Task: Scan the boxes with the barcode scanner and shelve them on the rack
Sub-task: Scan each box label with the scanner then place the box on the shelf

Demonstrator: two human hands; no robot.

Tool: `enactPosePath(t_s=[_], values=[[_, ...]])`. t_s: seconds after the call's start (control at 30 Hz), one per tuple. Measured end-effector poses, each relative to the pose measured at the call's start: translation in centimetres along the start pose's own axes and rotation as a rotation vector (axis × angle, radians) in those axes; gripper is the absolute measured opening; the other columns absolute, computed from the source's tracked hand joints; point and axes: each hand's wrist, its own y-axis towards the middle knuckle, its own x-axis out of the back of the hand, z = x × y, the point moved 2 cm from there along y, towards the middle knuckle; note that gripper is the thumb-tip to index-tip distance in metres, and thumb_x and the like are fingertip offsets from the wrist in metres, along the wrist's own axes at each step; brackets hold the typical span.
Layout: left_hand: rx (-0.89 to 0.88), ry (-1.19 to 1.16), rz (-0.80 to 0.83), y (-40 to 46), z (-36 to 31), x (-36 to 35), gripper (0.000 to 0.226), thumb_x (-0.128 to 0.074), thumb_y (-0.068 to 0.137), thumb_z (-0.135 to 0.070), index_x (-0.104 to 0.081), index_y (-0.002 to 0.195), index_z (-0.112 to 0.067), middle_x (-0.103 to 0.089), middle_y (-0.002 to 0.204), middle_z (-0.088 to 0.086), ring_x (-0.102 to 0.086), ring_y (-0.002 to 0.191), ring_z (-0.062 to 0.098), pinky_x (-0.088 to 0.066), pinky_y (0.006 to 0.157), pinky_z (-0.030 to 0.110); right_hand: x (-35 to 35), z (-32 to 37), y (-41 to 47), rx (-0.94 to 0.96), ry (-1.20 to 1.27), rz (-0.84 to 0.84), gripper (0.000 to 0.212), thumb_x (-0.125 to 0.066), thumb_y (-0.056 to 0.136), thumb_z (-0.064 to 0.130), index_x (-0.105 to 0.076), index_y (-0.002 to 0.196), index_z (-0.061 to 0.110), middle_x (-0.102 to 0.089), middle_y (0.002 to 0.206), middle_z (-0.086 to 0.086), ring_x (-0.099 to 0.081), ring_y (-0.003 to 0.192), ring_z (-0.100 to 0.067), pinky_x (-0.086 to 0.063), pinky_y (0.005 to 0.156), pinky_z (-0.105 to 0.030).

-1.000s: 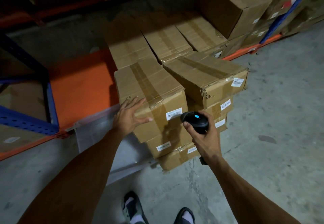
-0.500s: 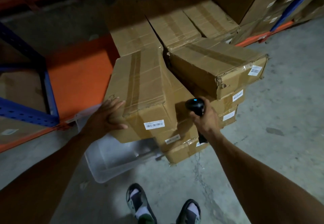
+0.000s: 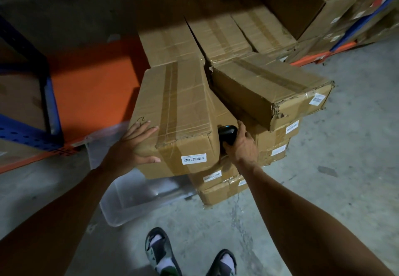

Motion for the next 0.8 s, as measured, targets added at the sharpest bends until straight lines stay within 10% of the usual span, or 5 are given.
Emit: enactPosePath(t_s=[0.23, 0.4, 0.6, 0.8], values=[[0.035, -0.098, -0.033, -0.5, -1.9, 1.1, 0.102, -0.061, 0.058, -0.088, -0.027, 0.148, -0.053, -0.013, 0.163, -0.015, -0.007, 0.152, 0.011, -0.021, 0.12, 0.052, 3.4, 3.1, -4.6, 0.089, 0.417, -0.281, 0.082, -0.062, 0.088, 0.061, -0.032, 0.158, 0.03, -0.042, 0.149, -0.006, -0.044, 0.132, -0.019, -0.041, 0.111, -0.047], [0.345, -0.228, -0.208, -0.5, -3.2, 1.9, 0.095, -0.066, 0.06, -0.078, -0.047, 0.142, -0.035, 0.003, 0.166, 0.005, -0.003, 0.152, 0.021, -0.019, 0.116, 0.037, 2.8, 8.9, -7.2, 0.26, 0.63, -0.024, 0.091, -0.07, 0.077, 0.074, -0.023, 0.153, 0.059, -0.021, 0.163, 0.008, -0.032, 0.143, -0.019, -0.037, 0.108, -0.044], [0.516, -0.889, -0.359, -1.0, -3.9, 0.6, 0.063, -0.081, 0.074, -0.04, -0.06, 0.133, -0.032, -0.065, 0.124, -0.021, -0.06, 0.111, -0.009, -0.047, 0.1, 0.019, 0.6, 10.2, -5.3, 0.185, 0.696, -0.014, 0.061, -0.073, 0.075, 0.072, -0.051, 0.132, 0.063, -0.042, 0.158, 0.01, -0.034, 0.15, -0.022, -0.04, 0.112, -0.065], [0.619, -1.12, -0.548, -0.6, -4.0, -0.1, 0.064, -0.083, 0.077, -0.016, -0.059, 0.136, -0.022, -0.068, 0.124, -0.009, -0.064, 0.111, 0.0, -0.05, 0.093, 0.015, 0.1, 10.3, -4.9, 0.185, 0.801, -0.014, 0.054, -0.081, 0.079, 0.052, -0.058, 0.128, 0.057, -0.056, 0.14, 0.026, -0.055, 0.136, -0.015, -0.048, 0.109, -0.057]])
